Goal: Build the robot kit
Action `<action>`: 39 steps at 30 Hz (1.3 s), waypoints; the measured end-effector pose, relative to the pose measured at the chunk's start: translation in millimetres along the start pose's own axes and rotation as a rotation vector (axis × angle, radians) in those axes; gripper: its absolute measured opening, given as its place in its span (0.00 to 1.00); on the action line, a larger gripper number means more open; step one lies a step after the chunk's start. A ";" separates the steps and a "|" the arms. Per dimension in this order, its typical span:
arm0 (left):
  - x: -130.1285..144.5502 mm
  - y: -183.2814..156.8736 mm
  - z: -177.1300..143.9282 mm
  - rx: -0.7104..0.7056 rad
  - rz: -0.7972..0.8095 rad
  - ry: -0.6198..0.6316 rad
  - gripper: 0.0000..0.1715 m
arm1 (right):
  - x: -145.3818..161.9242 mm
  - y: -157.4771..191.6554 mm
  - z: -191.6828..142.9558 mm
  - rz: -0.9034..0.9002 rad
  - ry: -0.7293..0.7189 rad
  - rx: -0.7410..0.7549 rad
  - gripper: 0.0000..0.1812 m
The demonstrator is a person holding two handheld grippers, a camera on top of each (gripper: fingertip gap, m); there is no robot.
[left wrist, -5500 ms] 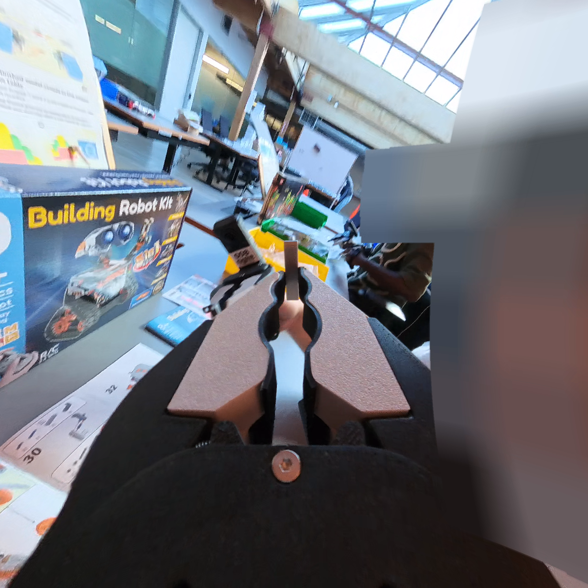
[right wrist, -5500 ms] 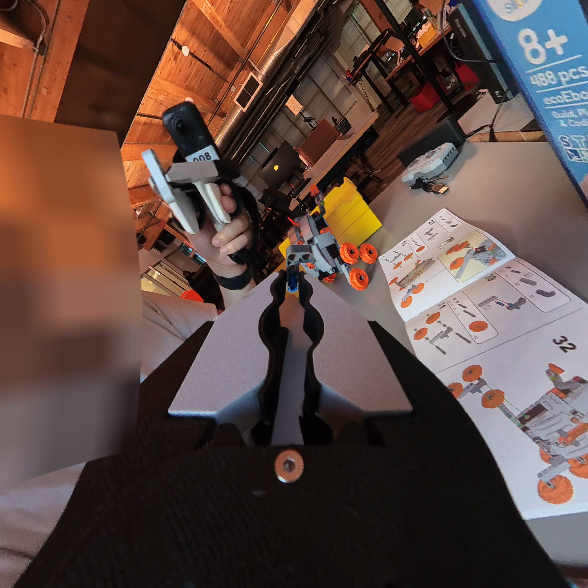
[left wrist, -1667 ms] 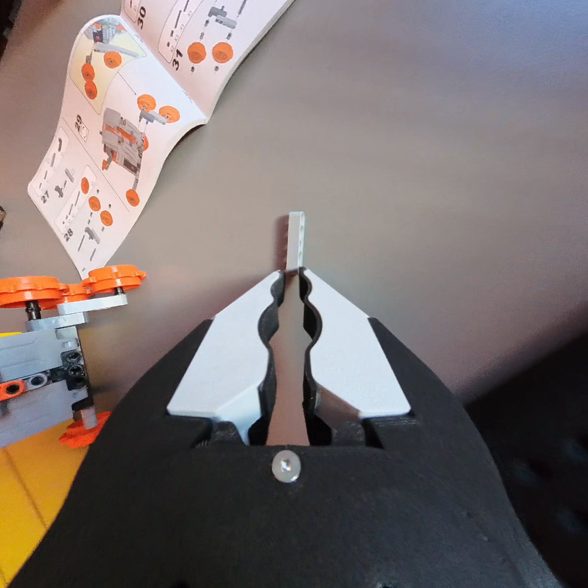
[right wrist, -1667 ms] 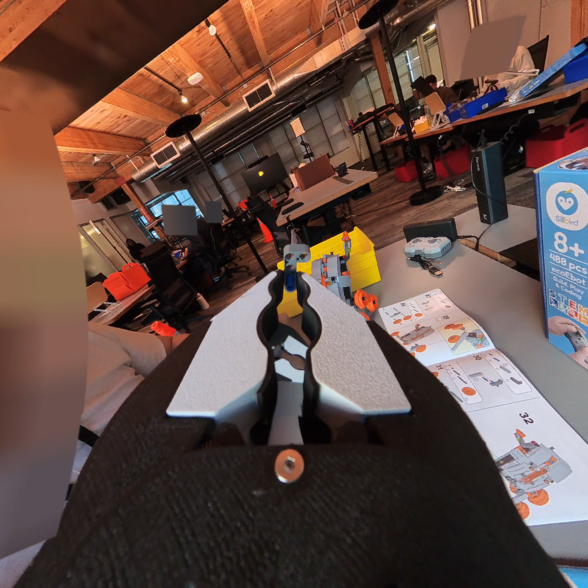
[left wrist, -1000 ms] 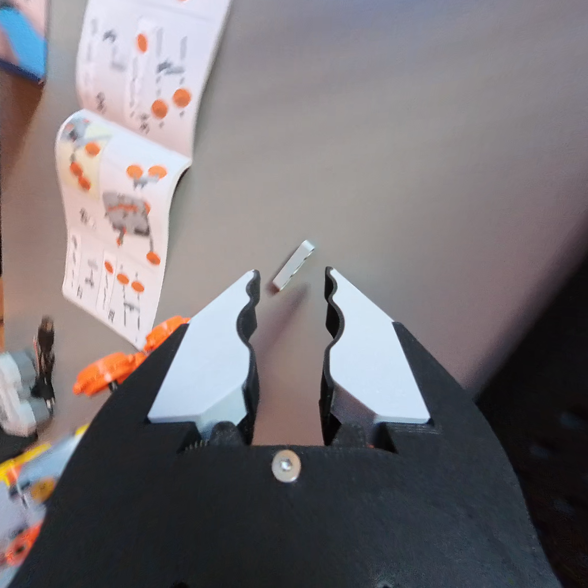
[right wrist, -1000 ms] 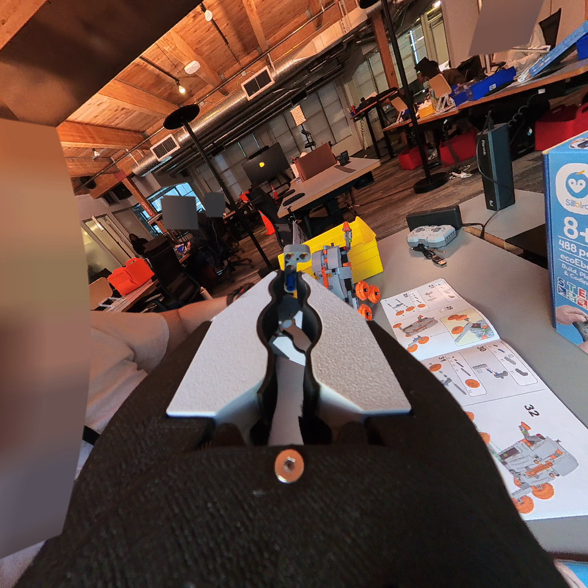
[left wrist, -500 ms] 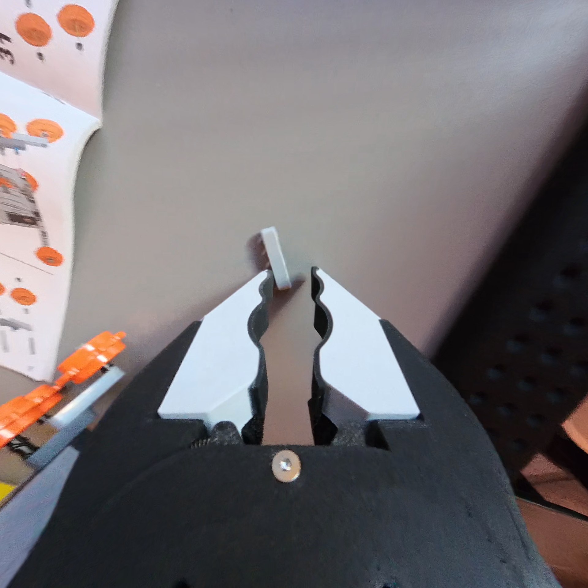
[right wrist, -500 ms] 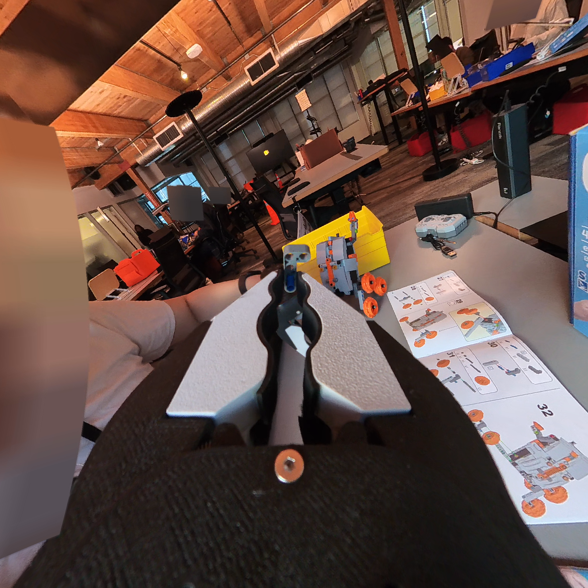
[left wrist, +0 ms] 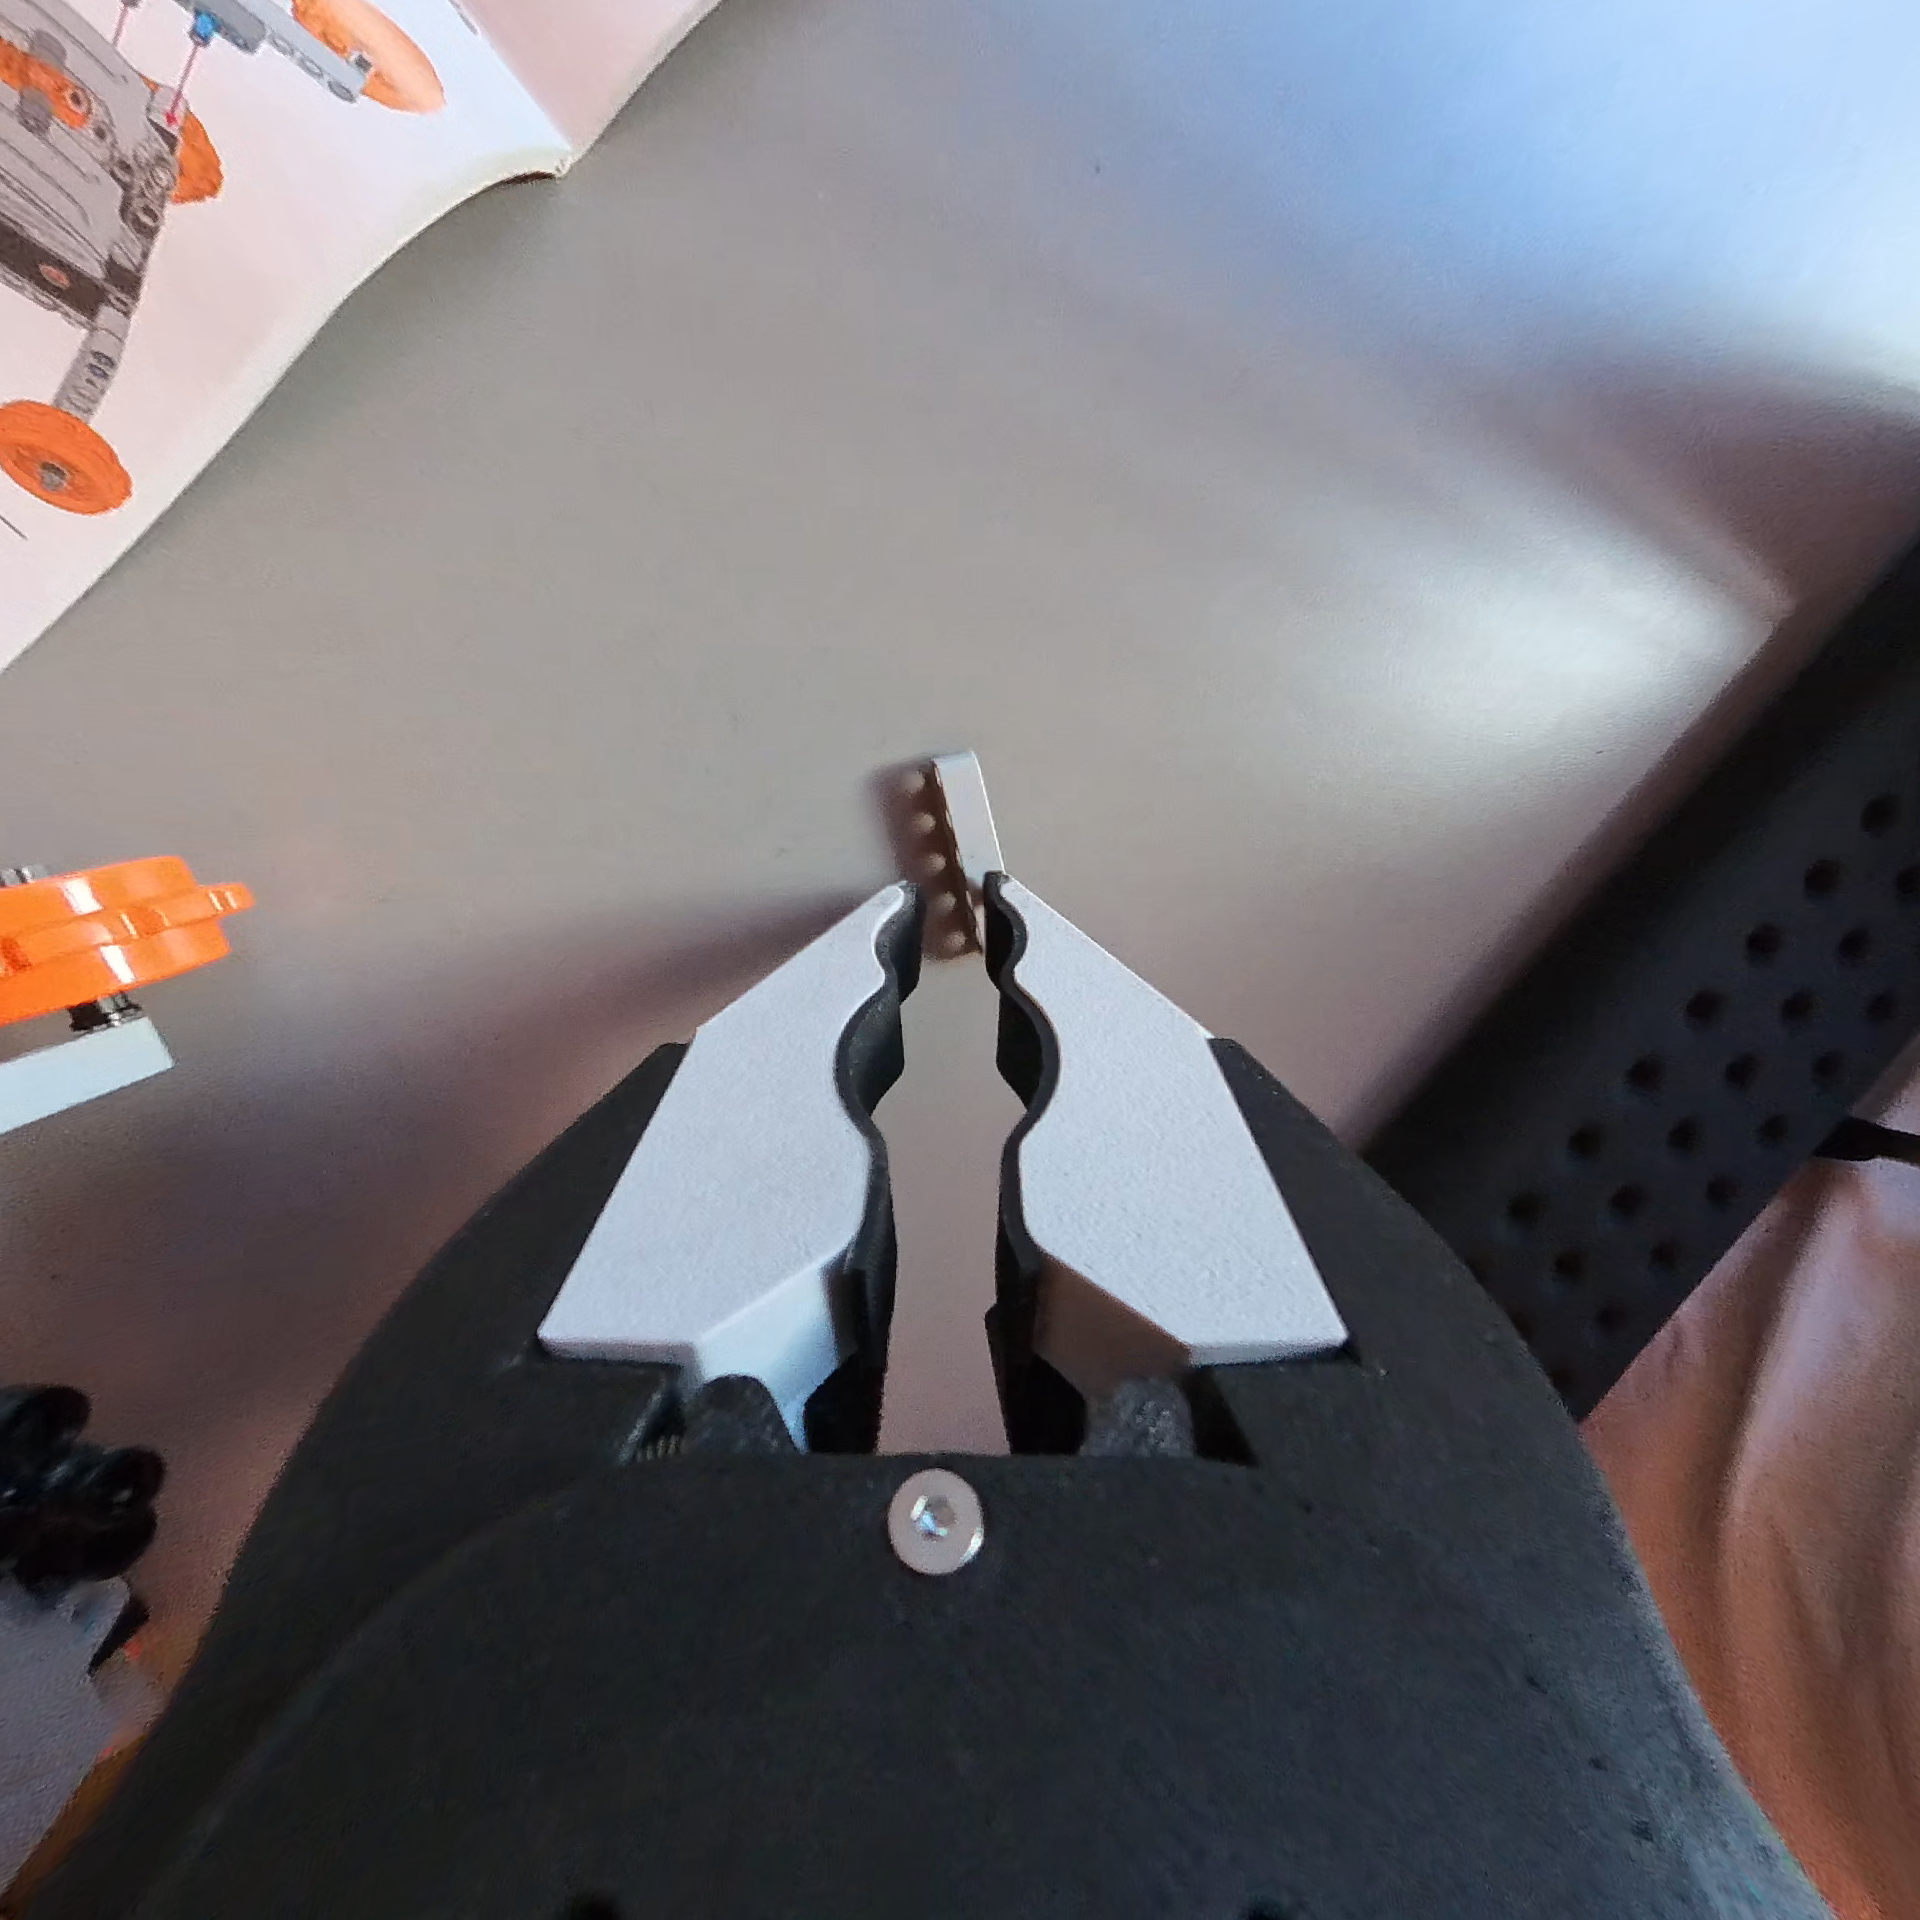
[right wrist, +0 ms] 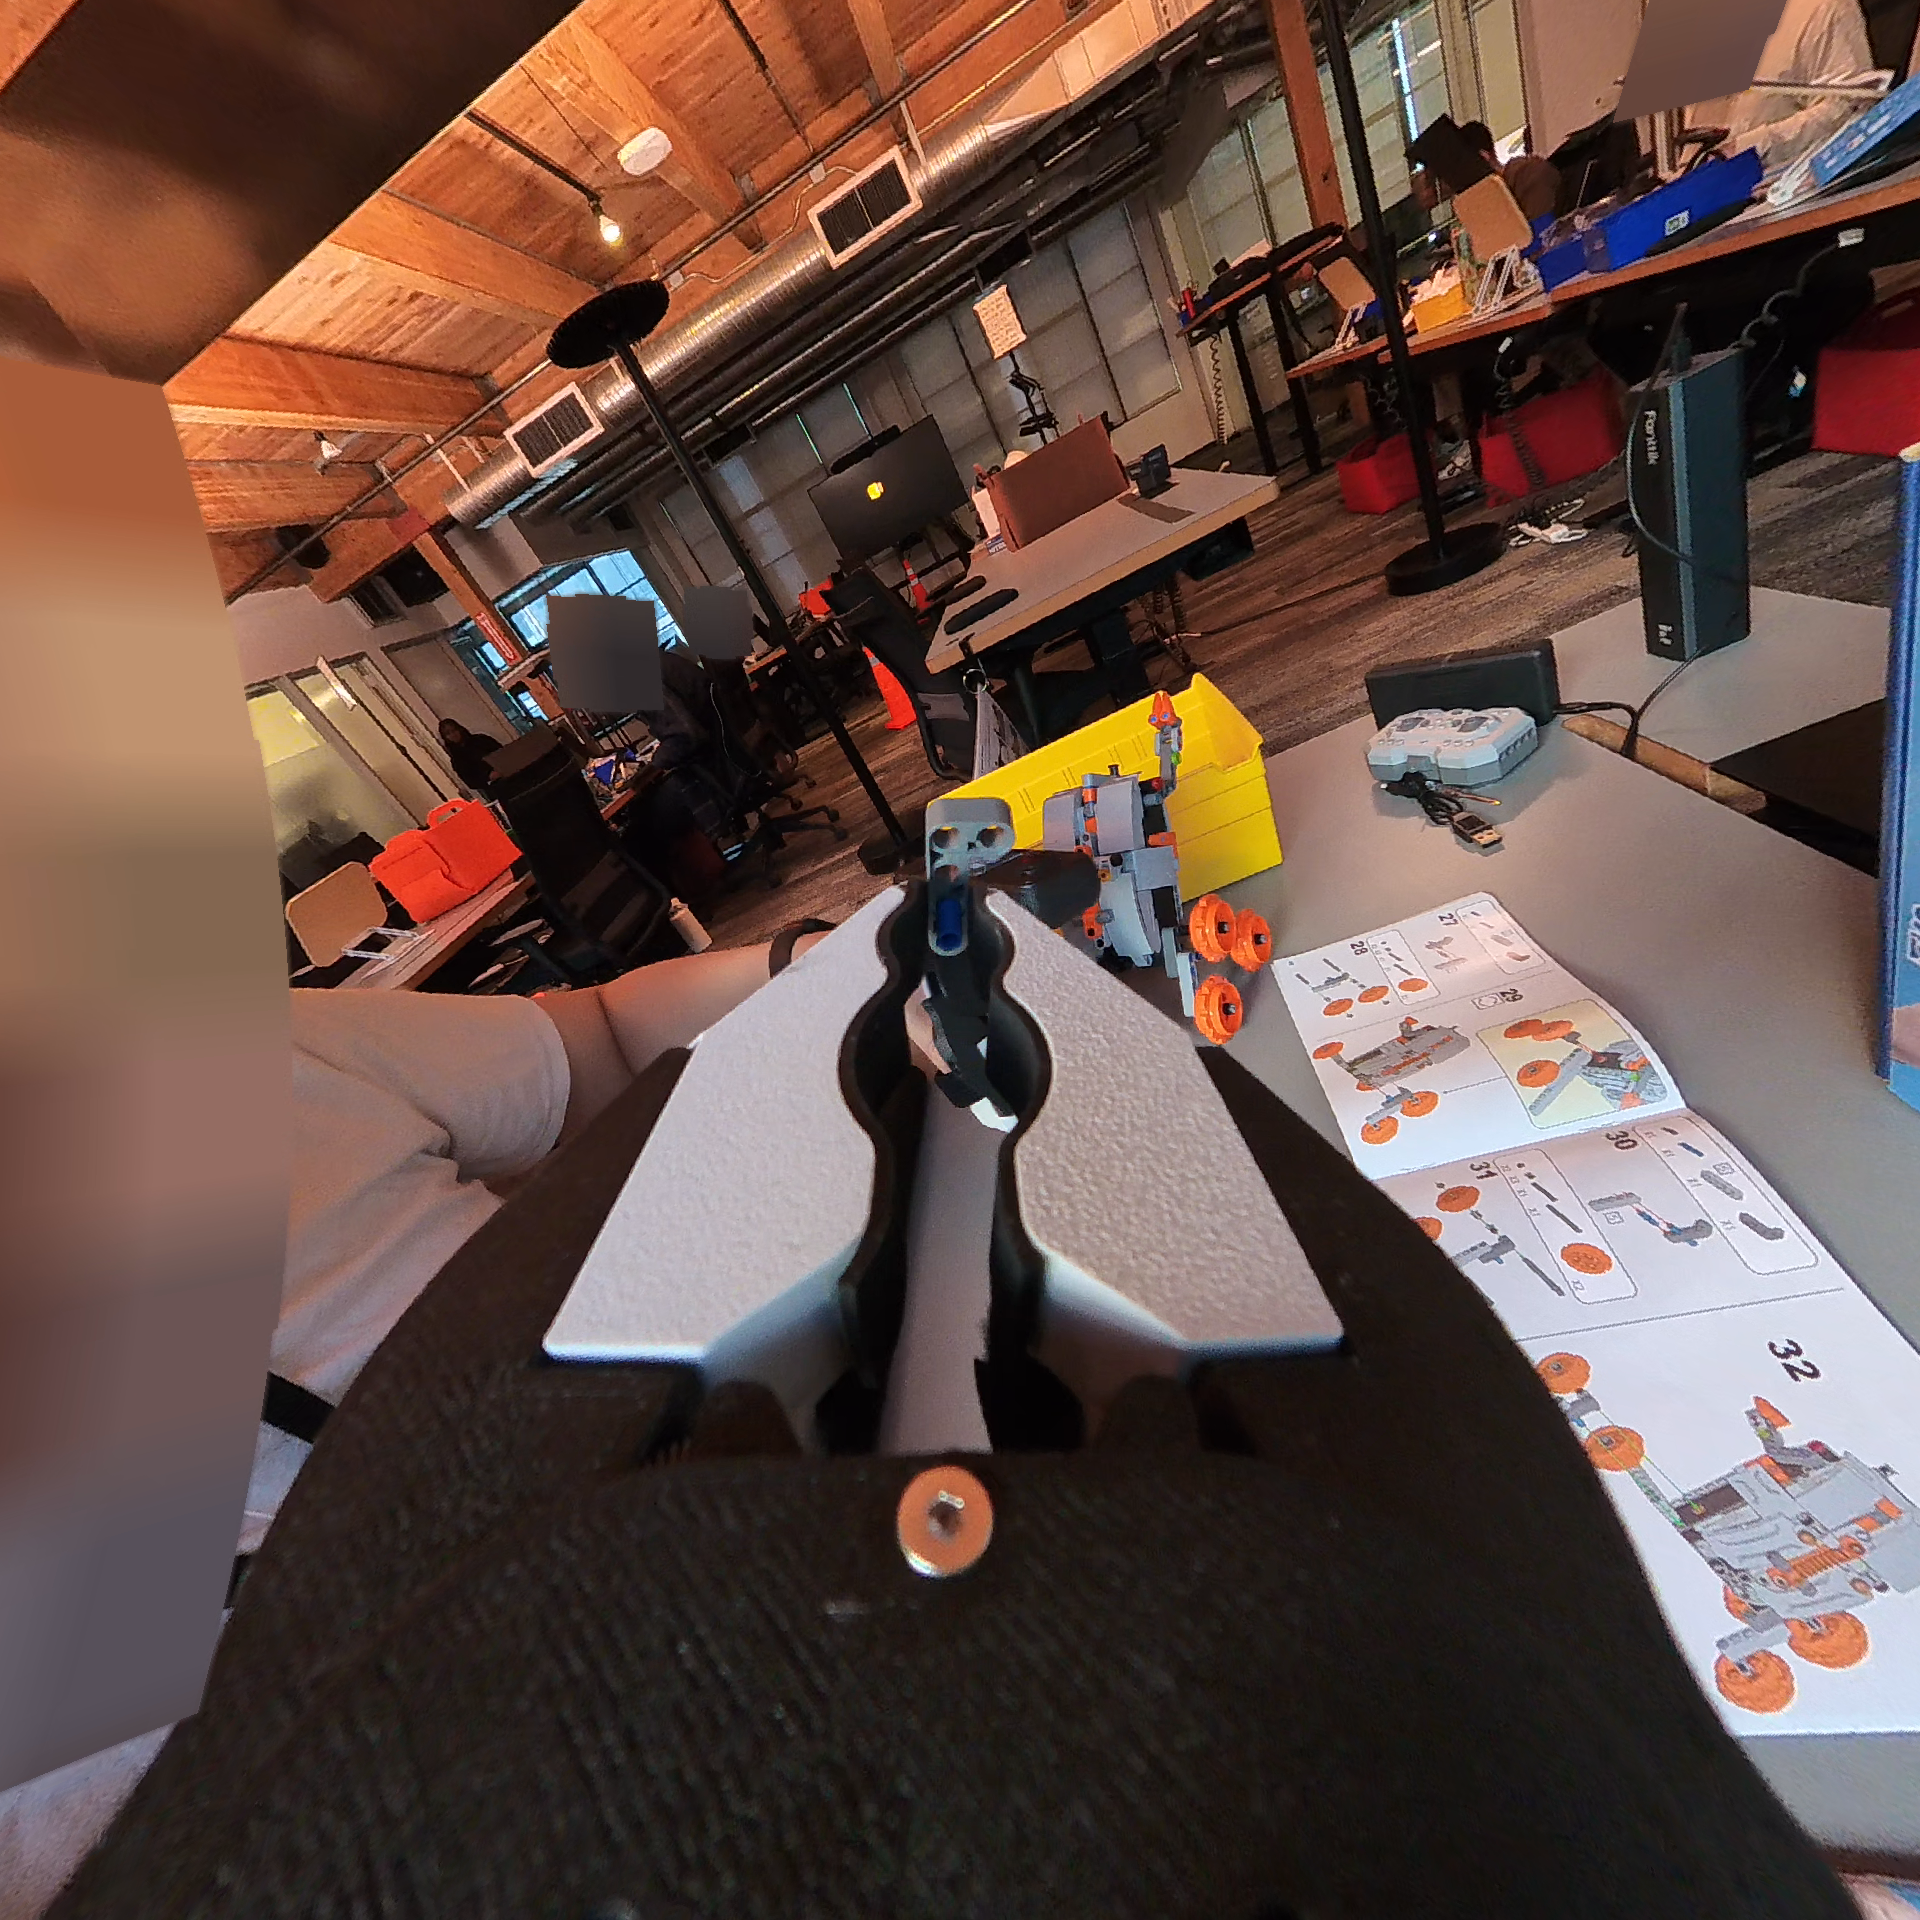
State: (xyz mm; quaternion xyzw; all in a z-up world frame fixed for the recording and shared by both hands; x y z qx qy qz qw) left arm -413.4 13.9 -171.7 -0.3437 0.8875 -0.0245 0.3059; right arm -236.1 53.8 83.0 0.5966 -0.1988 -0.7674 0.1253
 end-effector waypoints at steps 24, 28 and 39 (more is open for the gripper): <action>-2.0 -5.1 -1.3 -0.315 0.344 0.087 0.00 | 6.0 -2.0 6.0 -0.001 0.028 0.008 0.03; -1.7 -2.3 -3.4 -0.595 0.619 0.122 0.00 | 5.5 -2.3 5.8 0.002 0.025 0.007 0.03; -13.5 -5.1 -19.2 -0.628 0.536 -0.015 0.07 | 7.6 0.7 8.2 0.000 0.036 0.002 0.03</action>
Point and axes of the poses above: each gripper's, where its closed fingertips meet, z out along the fingers, x out of its underside, y = z × x across the jaws, the point moved 1 cm from there along -z, back along the fingers, and after that the axes turned 10 degrees about -y, right-handed, at the moved point
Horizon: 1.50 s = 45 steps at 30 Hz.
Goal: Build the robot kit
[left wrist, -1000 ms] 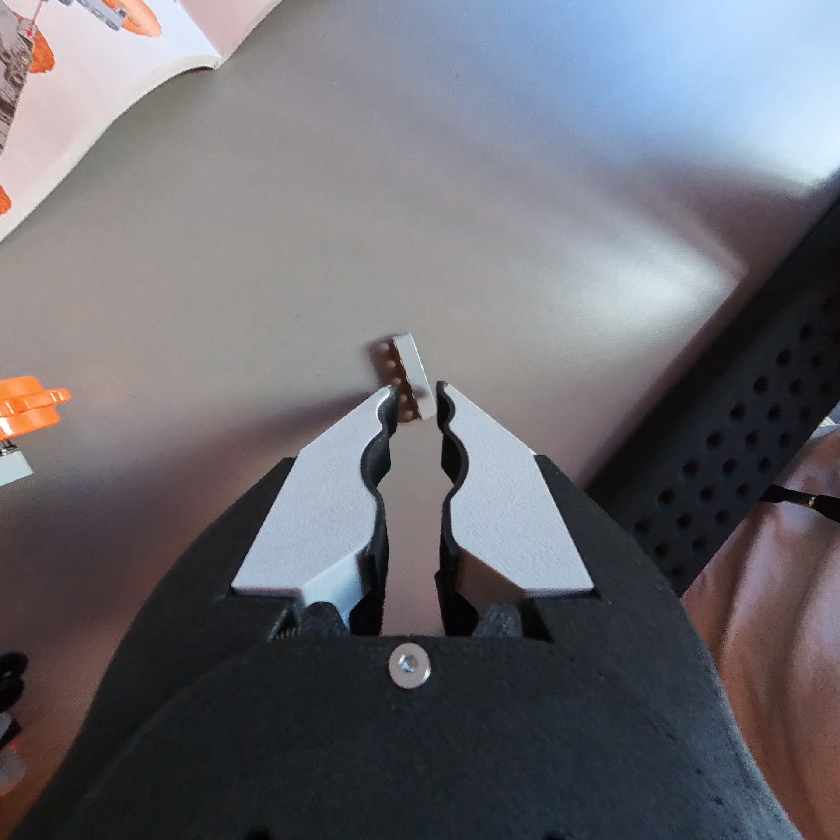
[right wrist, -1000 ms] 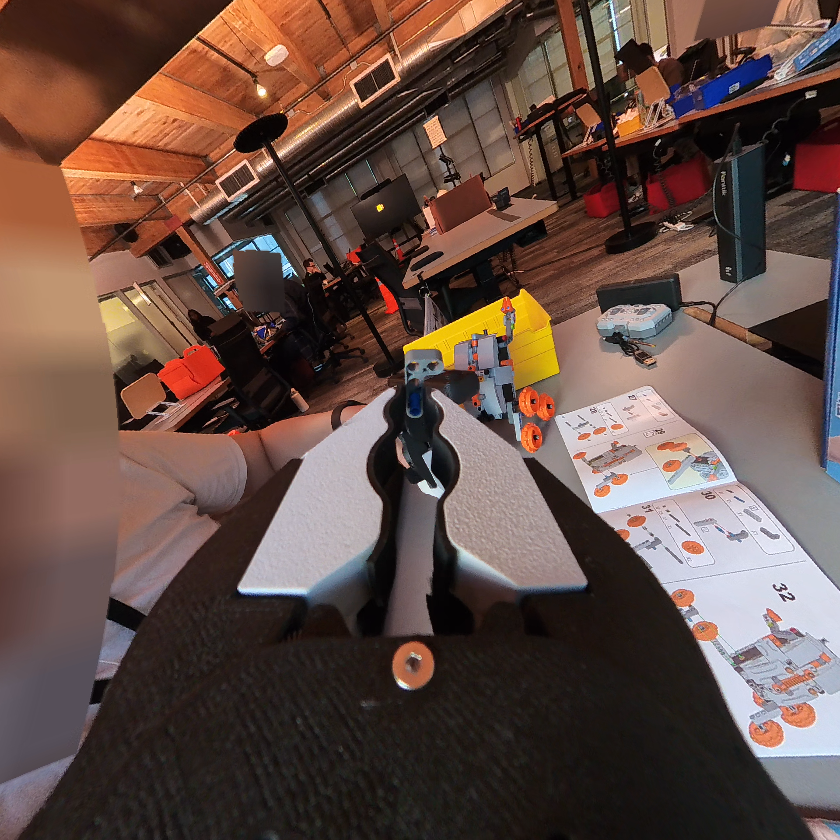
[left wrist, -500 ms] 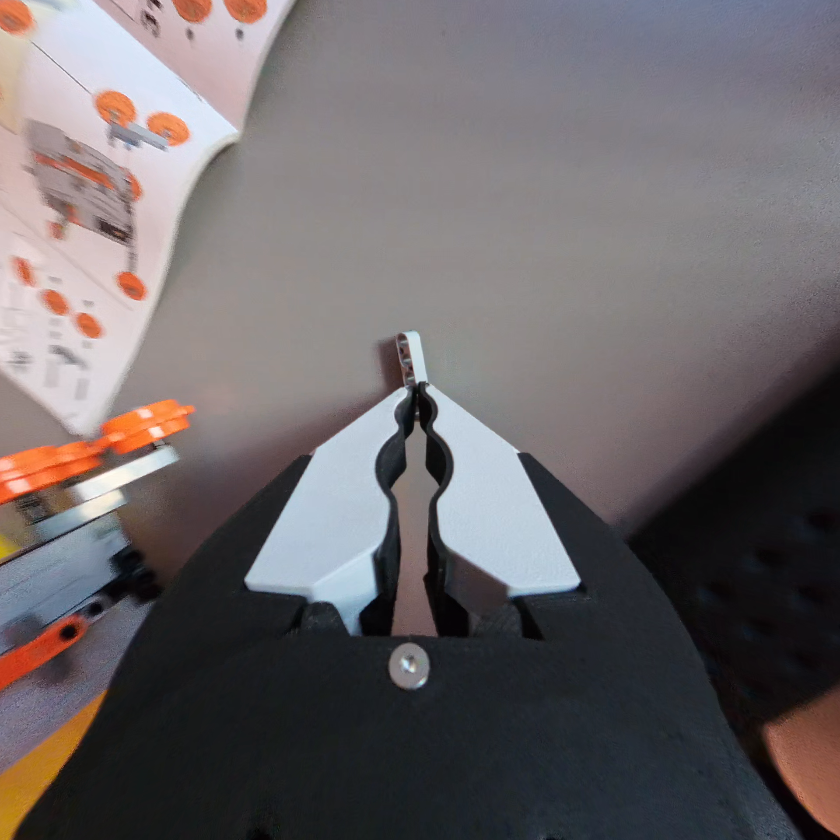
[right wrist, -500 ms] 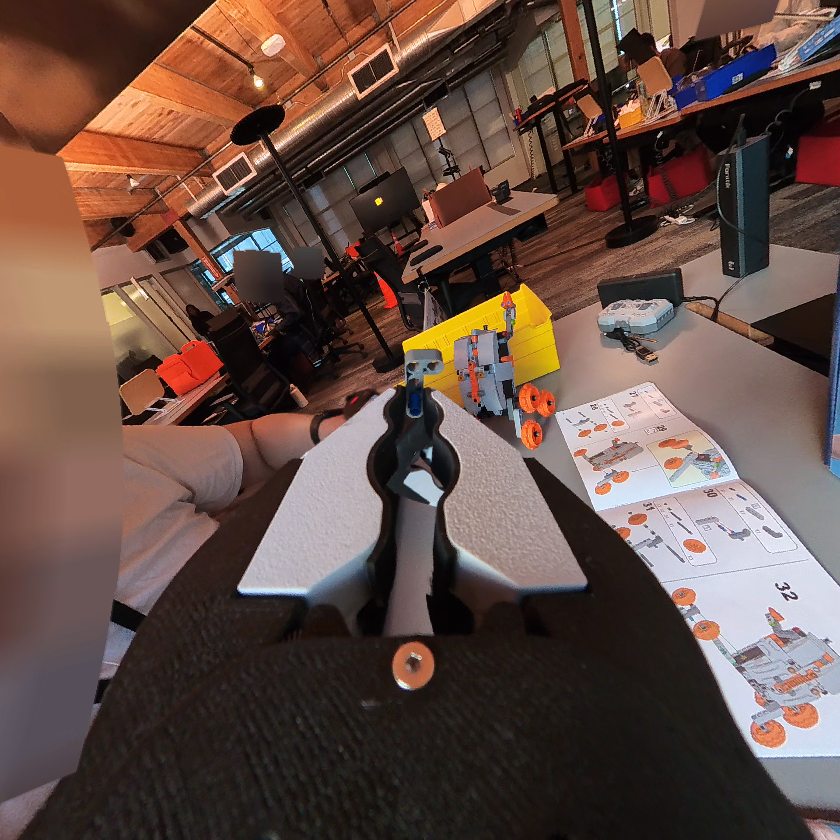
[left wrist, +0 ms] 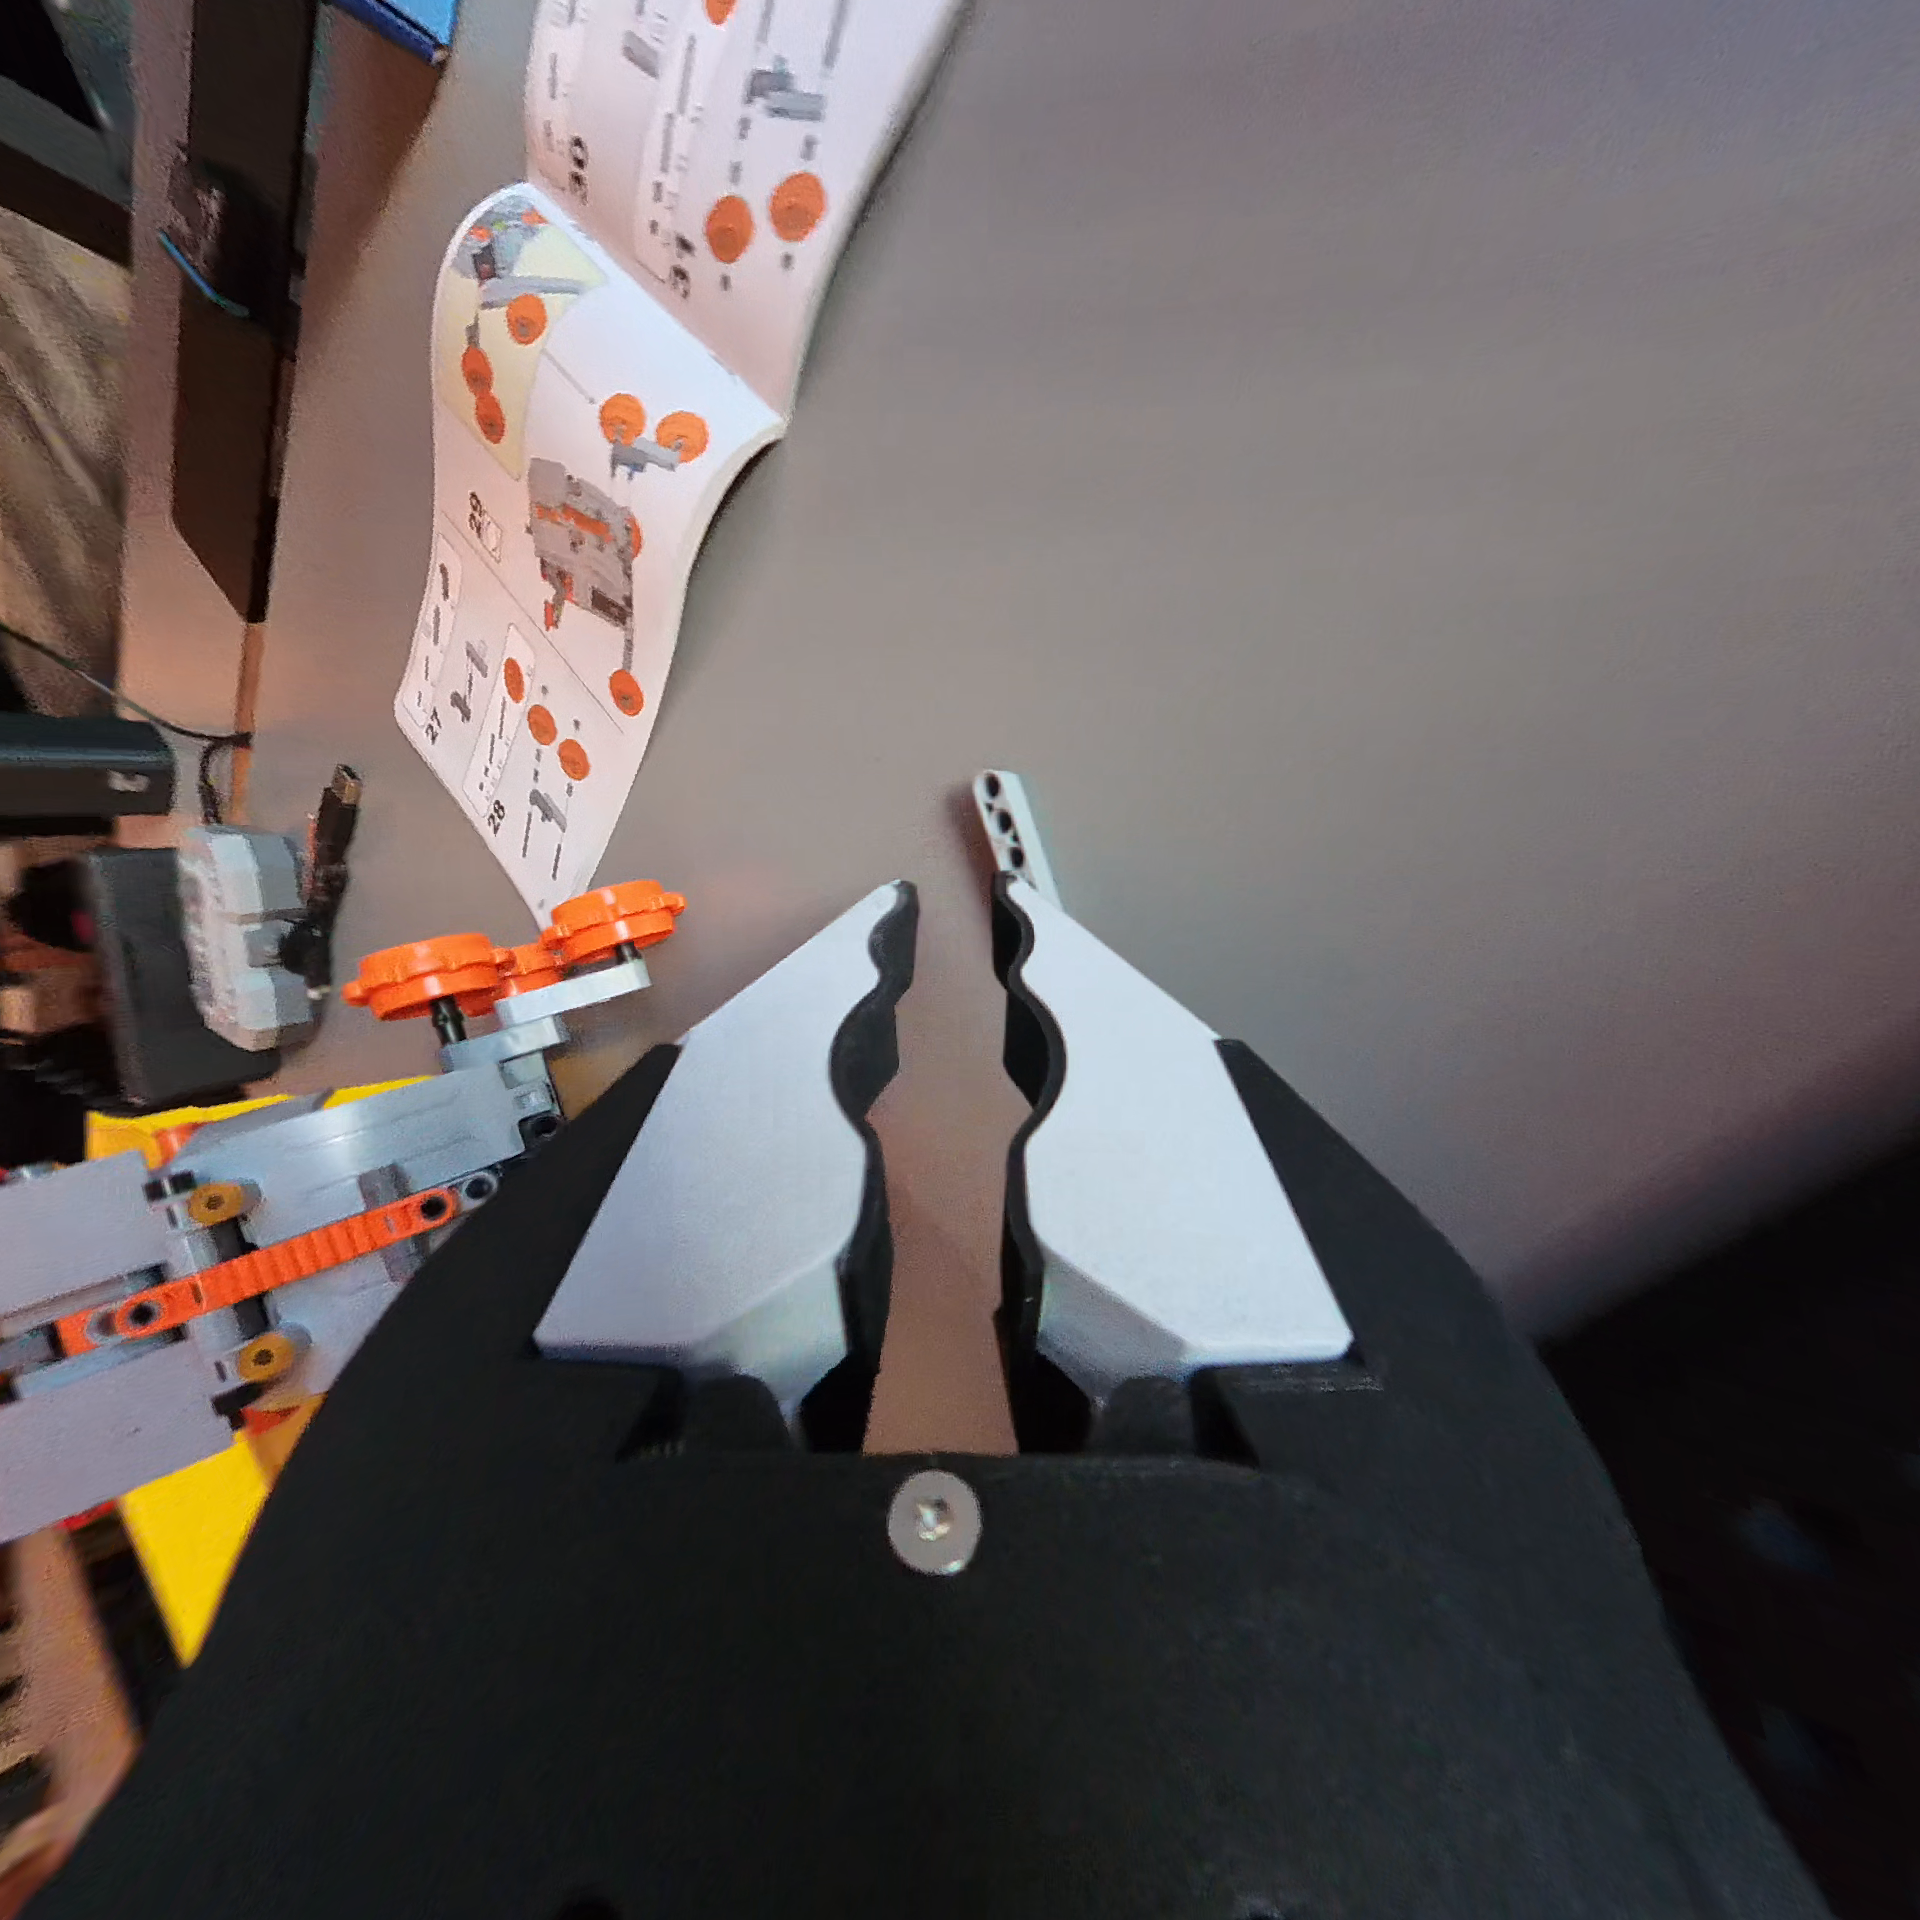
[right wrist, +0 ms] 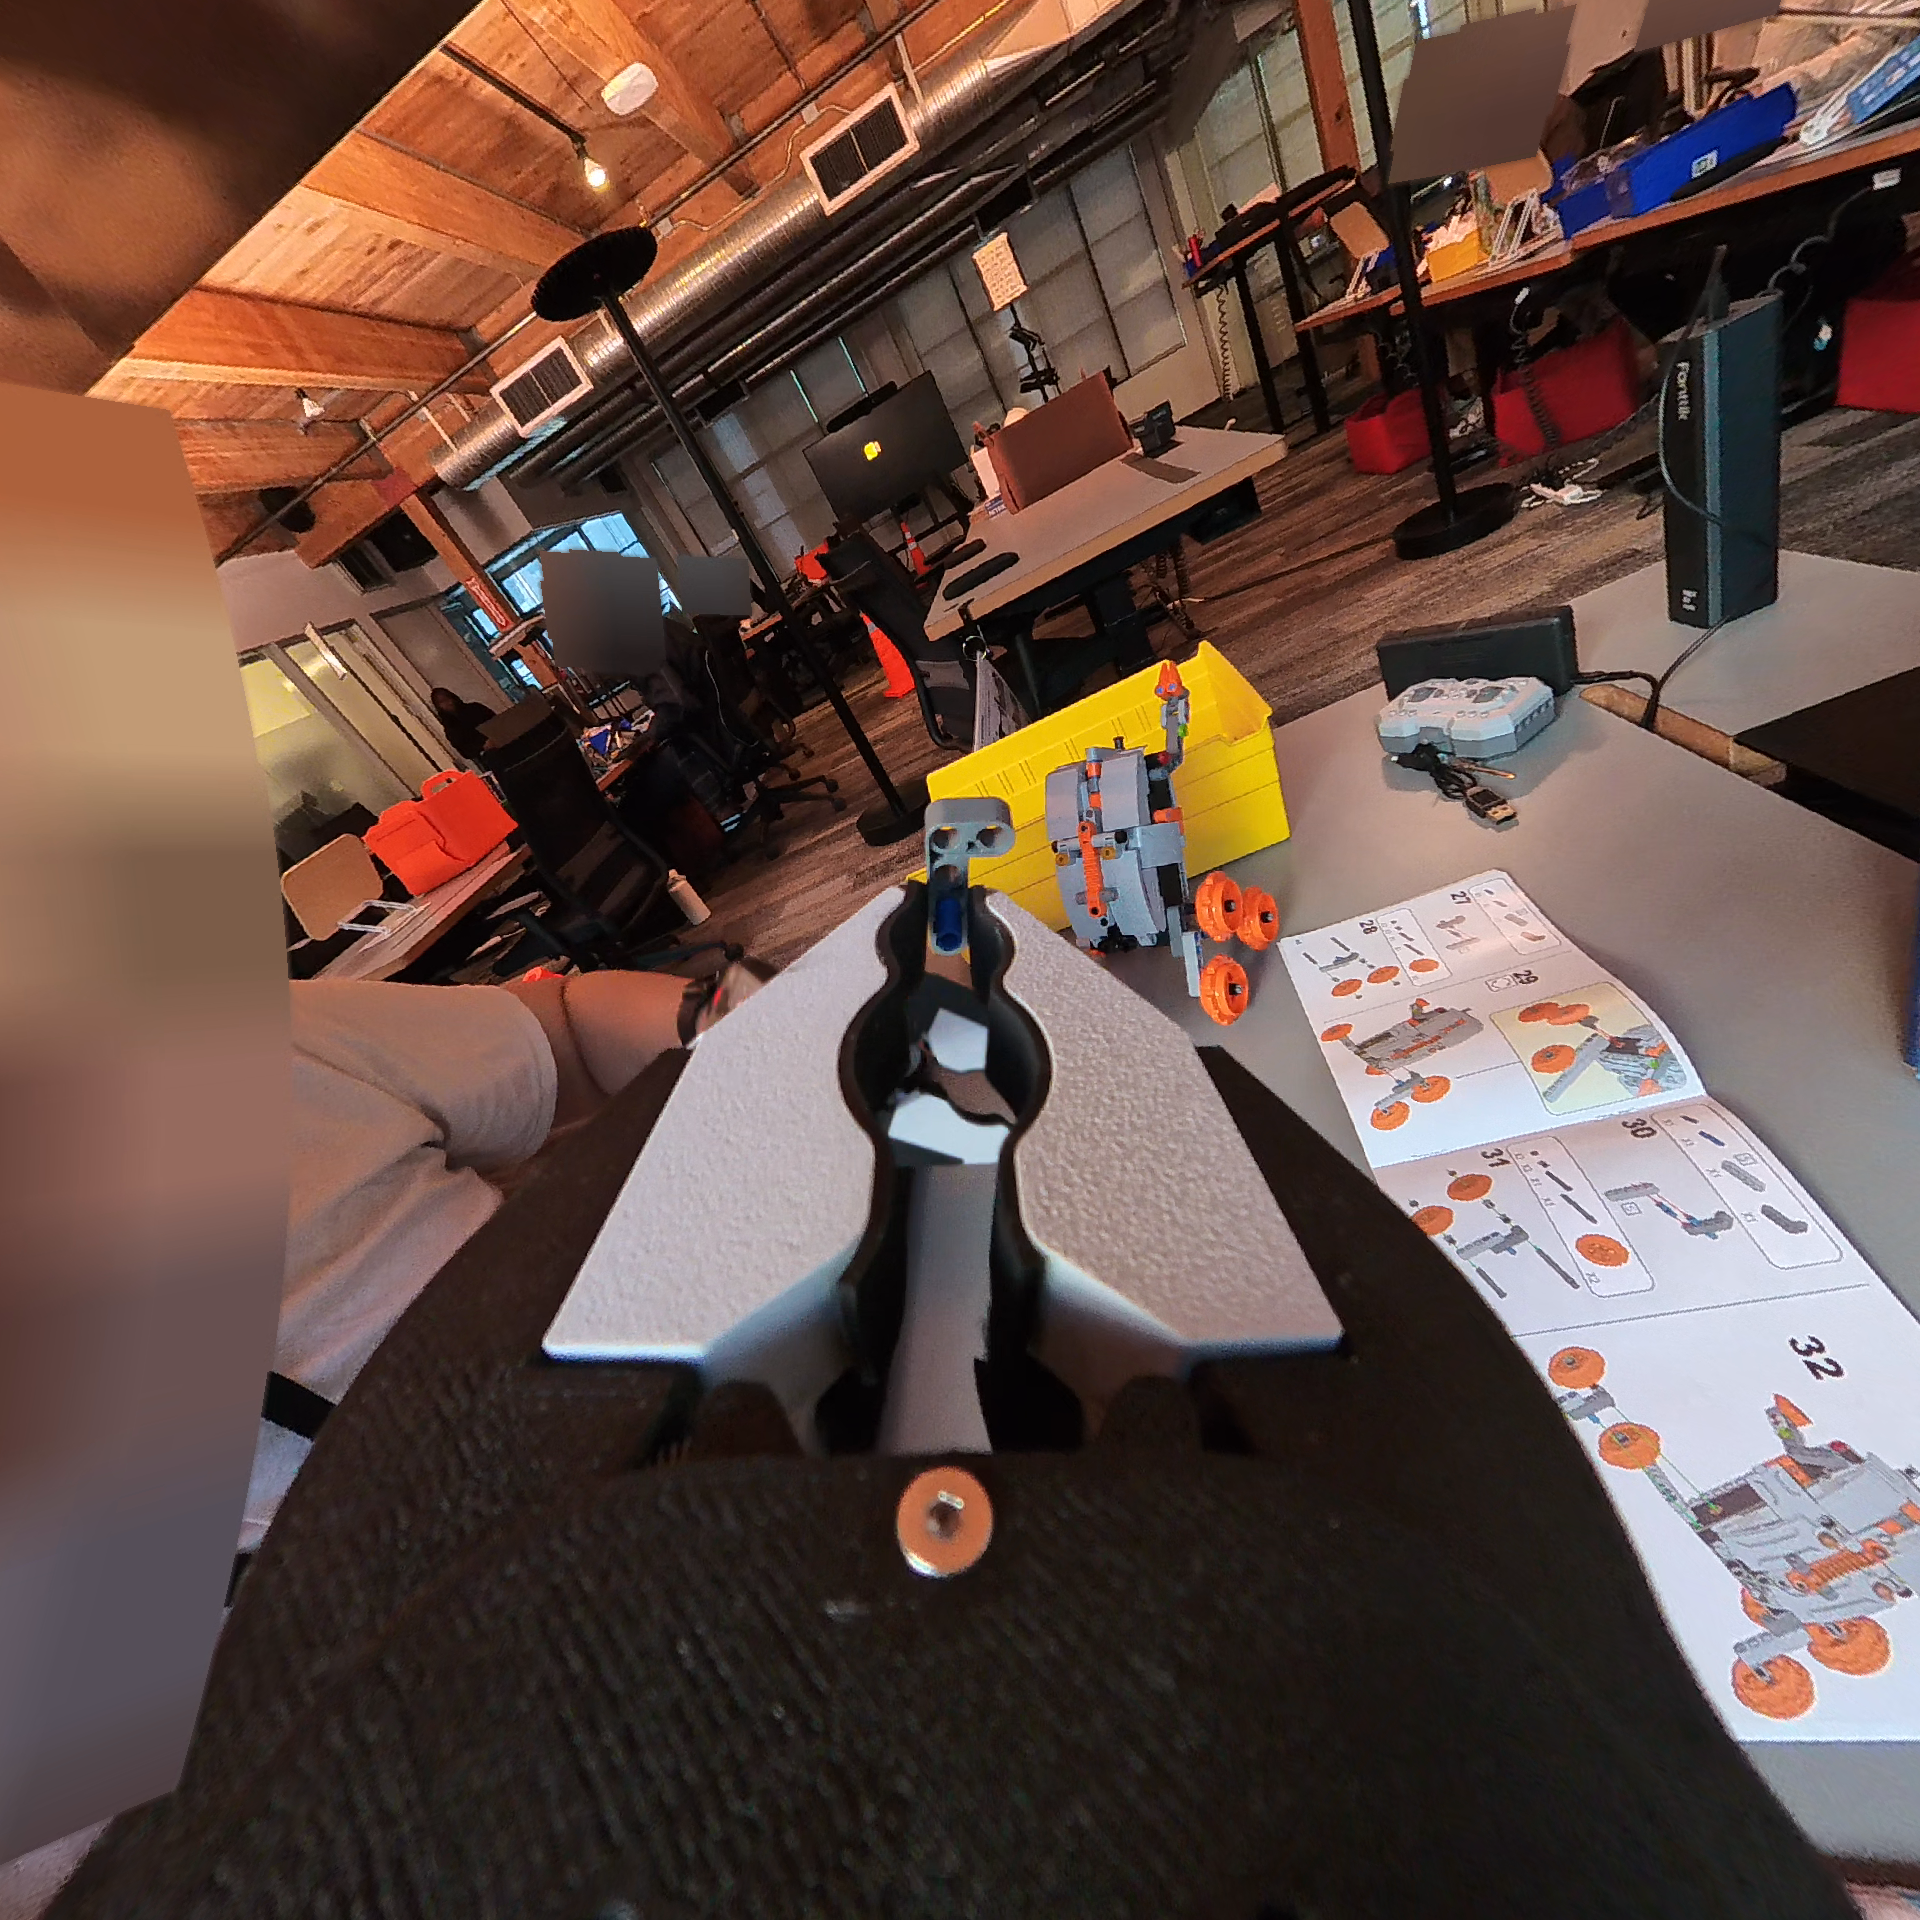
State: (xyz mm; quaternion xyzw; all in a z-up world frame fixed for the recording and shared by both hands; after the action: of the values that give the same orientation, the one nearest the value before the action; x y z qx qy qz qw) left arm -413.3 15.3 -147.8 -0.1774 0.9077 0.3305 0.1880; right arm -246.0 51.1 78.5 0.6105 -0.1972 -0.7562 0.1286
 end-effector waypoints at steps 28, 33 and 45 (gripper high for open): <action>4.8 -9.3 31.9 0.405 -0.471 0.233 0.07 | -2.1 -4.6 -5.1 0.016 -0.014 0.007 0.04; 5.2 -6.2 32.5 0.407 -0.479 0.237 0.07 | -1.2 -4.5 -4.5 0.015 -0.010 0.007 0.03; 7.1 -4.6 31.7 0.400 -0.489 0.252 0.07 | -0.7 -5.5 -4.3 0.019 -0.008 0.008 0.04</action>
State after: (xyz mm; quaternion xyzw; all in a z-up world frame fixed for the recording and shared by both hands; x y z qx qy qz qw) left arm -410.3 31.7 -176.0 -0.3888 0.9013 0.0666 0.1789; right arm -241.3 55.8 75.8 0.6060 -0.2064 -0.7567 0.1325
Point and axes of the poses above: each gripper's, where its closed fingertips meet, z out along the fingers, x out of its underside, y = z × x across the jaws, the point moved 1 cm from there along -z, back along the fingers, and after that the axes turned 10 degrees about -y, right-handed, at the moved point
